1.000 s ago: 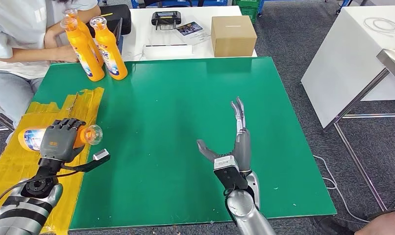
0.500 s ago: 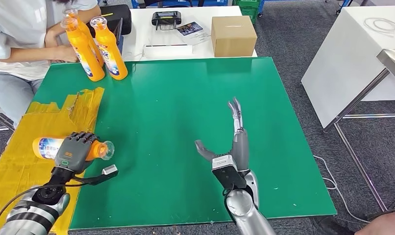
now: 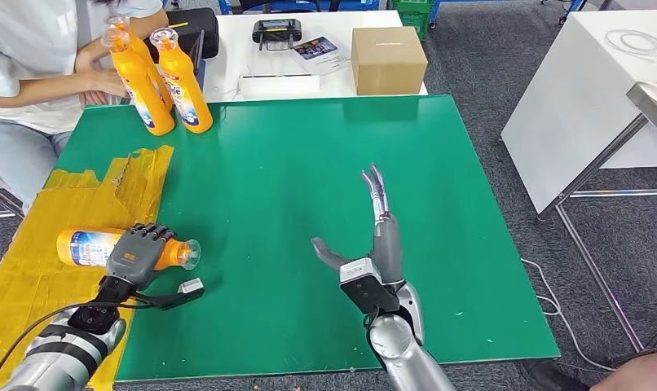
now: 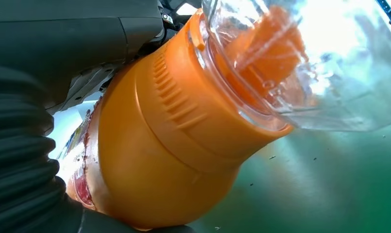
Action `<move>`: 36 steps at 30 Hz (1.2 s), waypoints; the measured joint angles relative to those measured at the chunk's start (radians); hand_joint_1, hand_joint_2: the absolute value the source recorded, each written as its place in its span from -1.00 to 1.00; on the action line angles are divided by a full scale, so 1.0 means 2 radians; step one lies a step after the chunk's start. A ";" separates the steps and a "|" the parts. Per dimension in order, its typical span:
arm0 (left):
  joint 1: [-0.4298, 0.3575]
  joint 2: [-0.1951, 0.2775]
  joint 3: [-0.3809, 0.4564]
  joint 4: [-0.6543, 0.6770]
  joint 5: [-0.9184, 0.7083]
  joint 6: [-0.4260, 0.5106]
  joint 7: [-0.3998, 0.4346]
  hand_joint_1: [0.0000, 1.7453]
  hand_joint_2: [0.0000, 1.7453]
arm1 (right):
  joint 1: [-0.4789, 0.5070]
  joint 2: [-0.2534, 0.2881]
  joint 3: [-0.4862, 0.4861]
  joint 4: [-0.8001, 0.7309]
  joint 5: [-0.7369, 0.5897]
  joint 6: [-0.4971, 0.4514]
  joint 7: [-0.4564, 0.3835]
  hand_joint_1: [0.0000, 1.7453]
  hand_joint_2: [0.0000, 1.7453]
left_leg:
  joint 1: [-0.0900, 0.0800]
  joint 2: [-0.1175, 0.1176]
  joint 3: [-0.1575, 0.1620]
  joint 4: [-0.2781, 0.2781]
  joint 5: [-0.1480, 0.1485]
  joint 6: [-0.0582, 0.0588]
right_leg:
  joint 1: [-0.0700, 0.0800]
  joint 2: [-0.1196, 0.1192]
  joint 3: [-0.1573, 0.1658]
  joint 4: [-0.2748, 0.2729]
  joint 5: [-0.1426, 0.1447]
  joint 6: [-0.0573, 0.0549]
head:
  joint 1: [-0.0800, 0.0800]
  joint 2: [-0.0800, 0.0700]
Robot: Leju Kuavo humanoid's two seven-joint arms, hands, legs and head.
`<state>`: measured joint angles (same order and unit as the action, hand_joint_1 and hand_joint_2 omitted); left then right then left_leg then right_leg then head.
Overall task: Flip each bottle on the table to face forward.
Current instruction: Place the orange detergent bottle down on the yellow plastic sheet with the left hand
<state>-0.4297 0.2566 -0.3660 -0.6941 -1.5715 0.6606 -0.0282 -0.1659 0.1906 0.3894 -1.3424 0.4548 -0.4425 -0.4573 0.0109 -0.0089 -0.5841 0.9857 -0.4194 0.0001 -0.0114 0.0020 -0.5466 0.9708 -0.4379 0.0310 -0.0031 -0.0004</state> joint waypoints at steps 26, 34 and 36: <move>-0.006 -0.022 0.043 0.030 0.124 0.003 -0.085 -1.00 1.00 | -0.002 -0.007 0.007 0.010 0.012 0.000 0.008 -1.00 1.00 | 0.000 0.000 0.001 0.000 0.000 0.000 | 0.000 0.000 0.001 0.000 0.000 0.000 | 0.000 0.000; 0.023 -0.028 0.071 0.003 0.199 0.005 -0.147 -1.00 1.00 | -0.002 -0.011 0.007 0.010 0.013 -0.002 0.008 -1.00 1.00 | 0.000 0.000 0.001 0.000 0.000 0.000 | 0.000 0.000 0.001 0.000 0.000 0.000 | 0.000 0.000; 0.032 -0.031 0.078 -0.011 0.237 -0.001 -0.179 -1.00 1.00 | -0.002 -0.011 0.007 0.010 0.009 0.000 0.006 -1.00 1.00 | 0.000 0.000 0.001 0.000 0.000 0.000 | 0.000 0.000 0.001 0.000 0.000 0.000 | 0.000 0.000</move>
<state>-0.3650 0.1954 -0.2094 -0.7156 -1.0984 0.6587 -0.3853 -0.1692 0.1679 0.4036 -1.3230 0.4737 -0.4427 -0.4454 0.0109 -0.0089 -0.5827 0.9857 -0.4194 -0.0001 -0.0114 0.0019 -0.5452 0.9707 -0.4379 0.0310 -0.0031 -0.0004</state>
